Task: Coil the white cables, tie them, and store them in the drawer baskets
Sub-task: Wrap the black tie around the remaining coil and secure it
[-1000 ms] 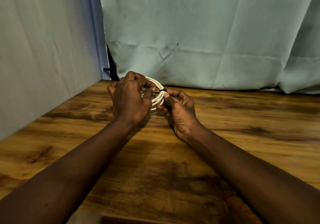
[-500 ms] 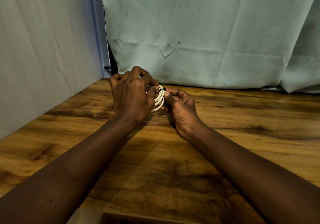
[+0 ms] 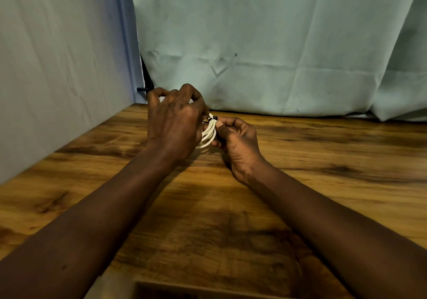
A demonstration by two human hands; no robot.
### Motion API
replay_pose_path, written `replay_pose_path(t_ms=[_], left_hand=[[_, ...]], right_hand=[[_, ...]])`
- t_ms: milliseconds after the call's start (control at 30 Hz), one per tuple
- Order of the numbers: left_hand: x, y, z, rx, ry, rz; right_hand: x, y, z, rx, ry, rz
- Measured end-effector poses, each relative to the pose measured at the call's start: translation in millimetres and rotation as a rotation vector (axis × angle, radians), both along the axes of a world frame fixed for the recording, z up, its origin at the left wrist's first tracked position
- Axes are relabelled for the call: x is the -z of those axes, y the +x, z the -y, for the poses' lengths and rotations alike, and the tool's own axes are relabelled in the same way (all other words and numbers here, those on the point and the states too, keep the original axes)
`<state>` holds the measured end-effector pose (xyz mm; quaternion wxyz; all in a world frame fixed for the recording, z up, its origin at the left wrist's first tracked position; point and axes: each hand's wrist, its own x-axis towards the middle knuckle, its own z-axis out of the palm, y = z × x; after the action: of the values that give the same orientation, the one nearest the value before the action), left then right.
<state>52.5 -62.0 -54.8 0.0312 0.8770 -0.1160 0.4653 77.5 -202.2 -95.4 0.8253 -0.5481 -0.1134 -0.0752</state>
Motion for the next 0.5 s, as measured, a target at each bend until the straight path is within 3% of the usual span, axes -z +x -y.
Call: replay_pose_path(t_ms=[200,500], left_hand=[[2.0,2.7,-0.3,-0.002,0.055,0.044],[3.3,12.7,-20.5,0.182,0.100,0.017]], right_hand=[[0.5,1.4,-0.2,0.012,-0.033,0.011],[2.4,3.3,1.9,0.018,-0.084,0.000]])
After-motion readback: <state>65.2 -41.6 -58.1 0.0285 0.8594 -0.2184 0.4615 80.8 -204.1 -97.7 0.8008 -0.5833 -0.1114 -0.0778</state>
